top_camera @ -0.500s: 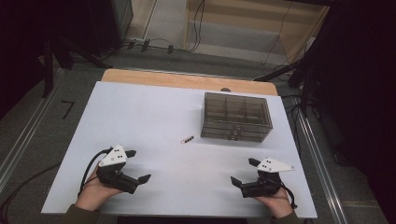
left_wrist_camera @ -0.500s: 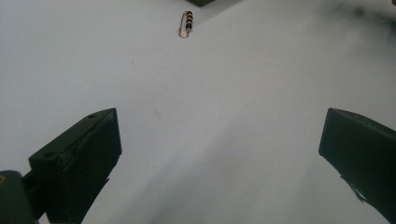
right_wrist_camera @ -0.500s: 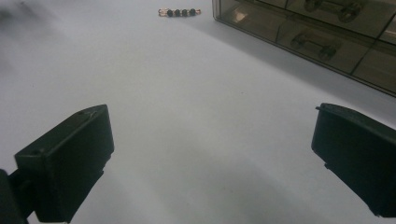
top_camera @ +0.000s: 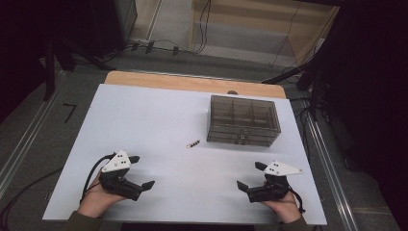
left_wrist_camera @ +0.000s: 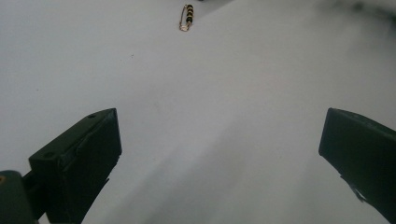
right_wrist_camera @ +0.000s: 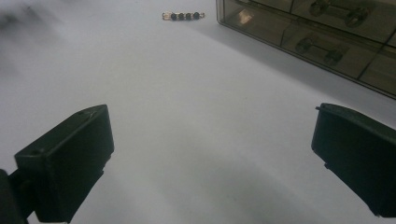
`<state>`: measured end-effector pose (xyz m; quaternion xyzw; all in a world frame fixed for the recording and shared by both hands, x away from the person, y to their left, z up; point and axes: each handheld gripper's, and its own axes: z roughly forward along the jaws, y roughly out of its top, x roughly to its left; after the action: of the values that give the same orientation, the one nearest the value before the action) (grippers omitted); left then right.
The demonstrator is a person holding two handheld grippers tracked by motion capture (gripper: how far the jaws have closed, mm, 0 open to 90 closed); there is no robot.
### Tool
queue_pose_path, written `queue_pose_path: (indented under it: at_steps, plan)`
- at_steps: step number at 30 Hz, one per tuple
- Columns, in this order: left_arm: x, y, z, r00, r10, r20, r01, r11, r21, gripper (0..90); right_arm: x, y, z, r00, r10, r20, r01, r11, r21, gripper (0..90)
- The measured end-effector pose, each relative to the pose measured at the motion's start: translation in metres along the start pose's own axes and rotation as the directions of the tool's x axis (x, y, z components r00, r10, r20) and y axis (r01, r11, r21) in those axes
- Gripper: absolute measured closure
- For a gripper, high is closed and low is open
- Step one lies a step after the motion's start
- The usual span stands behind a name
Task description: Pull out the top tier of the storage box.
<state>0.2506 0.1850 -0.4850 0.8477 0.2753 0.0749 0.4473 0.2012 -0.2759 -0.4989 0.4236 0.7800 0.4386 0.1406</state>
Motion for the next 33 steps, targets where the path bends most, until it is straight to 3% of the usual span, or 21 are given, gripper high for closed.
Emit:
queue_pose_path:
  at_steps: [24,33]
  plan:
    - [0.000,-0.001,0.002,0.9999,-0.005,0.012,0.005,0.9999,0.011,0.0,-0.006,0.012,0.006,1.0000,-0.001,0.001,0.001,1.000,-0.010,0.0]
    - [-0.001,0.000,0.001,1.0000,-0.002,-0.004,0.002,1.0000,0.006,0.0,-0.009,0.016,0.007,0.9999,0.008,0.008,-0.008,1.000,-0.024,0.0]
